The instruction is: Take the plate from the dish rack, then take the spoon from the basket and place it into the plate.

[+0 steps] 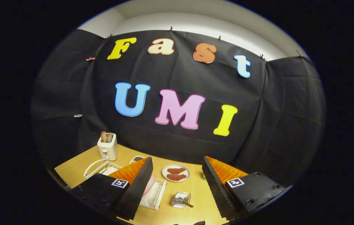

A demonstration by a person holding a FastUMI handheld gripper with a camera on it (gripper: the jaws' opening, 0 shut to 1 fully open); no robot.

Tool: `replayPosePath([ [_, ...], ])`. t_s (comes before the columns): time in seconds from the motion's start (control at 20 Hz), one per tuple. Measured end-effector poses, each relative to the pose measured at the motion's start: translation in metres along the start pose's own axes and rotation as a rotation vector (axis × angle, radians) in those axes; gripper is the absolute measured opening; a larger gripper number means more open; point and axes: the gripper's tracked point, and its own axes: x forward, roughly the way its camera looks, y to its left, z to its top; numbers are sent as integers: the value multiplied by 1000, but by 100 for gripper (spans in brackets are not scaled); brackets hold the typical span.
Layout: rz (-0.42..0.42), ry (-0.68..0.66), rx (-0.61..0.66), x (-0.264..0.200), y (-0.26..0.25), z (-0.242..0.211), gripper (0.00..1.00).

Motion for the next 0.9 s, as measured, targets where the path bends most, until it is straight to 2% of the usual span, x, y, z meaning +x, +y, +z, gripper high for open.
replayPosePath([
  [0.25, 84, 218, 41, 53, 40, -60, 98],
  [0.65, 153, 630, 150, 134, 92, -177, 98],
  [0.9, 128, 768, 182, 170, 99, -224, 96],
])
